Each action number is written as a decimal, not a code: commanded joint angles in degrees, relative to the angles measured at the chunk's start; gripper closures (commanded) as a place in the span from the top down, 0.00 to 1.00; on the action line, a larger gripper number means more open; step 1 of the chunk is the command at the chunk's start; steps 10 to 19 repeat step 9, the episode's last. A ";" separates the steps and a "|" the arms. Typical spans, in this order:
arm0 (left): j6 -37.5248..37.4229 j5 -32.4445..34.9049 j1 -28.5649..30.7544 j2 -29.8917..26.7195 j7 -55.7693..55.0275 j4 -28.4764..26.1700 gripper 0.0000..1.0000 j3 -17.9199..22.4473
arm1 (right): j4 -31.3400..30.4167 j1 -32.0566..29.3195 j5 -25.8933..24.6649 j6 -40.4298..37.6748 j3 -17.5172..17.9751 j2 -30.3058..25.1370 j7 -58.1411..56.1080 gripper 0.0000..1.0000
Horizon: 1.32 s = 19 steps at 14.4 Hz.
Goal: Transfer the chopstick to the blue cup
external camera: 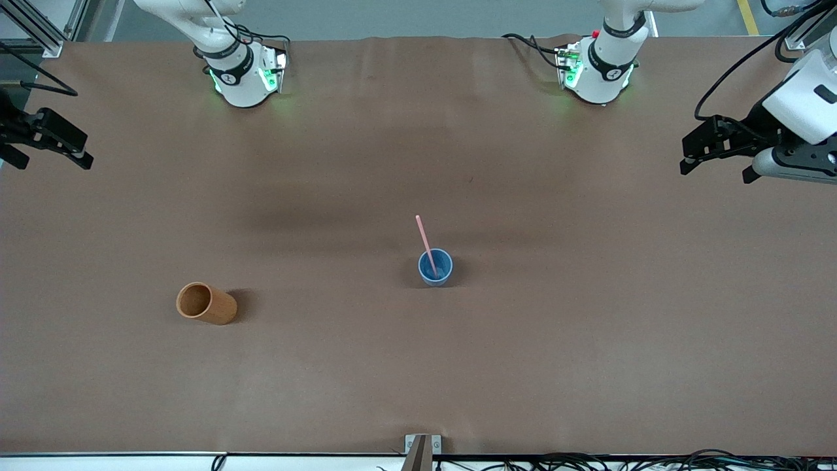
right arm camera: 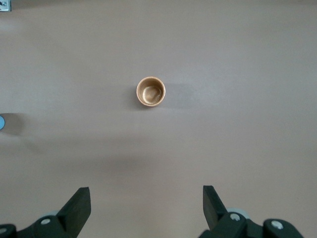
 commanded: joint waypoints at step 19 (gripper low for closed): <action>-0.67 -0.99 0.44 -0.07 0.53 0.43 1.00 -0.04 | -1.69 -0.02 -0.33 1.71 0.24 -0.41 -1.15 1.00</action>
